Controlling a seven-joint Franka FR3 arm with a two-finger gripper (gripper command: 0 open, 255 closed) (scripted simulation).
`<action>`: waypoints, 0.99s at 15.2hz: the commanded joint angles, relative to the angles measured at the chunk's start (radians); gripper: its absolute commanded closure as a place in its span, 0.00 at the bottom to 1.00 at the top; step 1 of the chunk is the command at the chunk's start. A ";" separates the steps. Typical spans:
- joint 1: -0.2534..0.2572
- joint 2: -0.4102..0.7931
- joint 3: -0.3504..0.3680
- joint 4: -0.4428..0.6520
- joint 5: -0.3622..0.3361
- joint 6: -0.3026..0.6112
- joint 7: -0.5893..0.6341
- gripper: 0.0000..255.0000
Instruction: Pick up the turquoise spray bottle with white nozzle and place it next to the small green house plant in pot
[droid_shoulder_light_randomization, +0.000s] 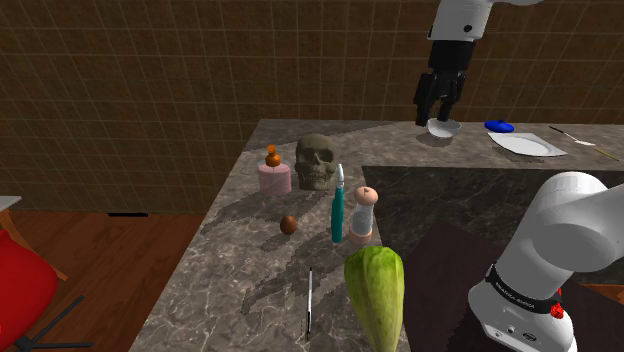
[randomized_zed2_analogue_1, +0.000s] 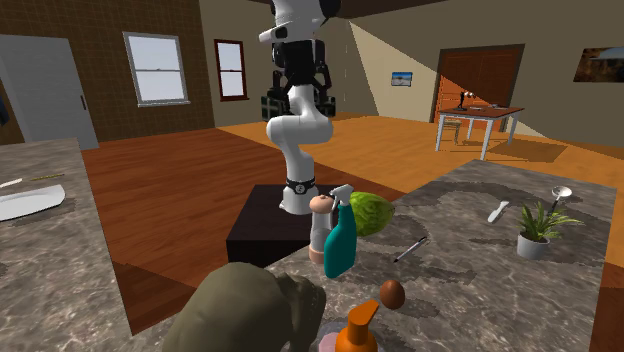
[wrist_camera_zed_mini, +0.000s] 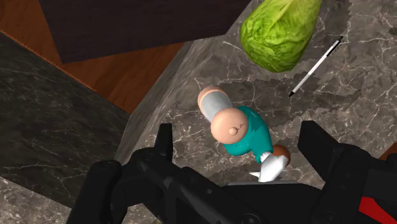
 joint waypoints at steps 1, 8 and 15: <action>0.000 0.000 0.000 0.000 0.000 0.000 0.000 0.00; -0.018 0.110 0.181 -0.072 0.032 0.222 0.235 0.00; -0.062 0.318 0.356 -0.053 -0.004 0.429 0.491 0.00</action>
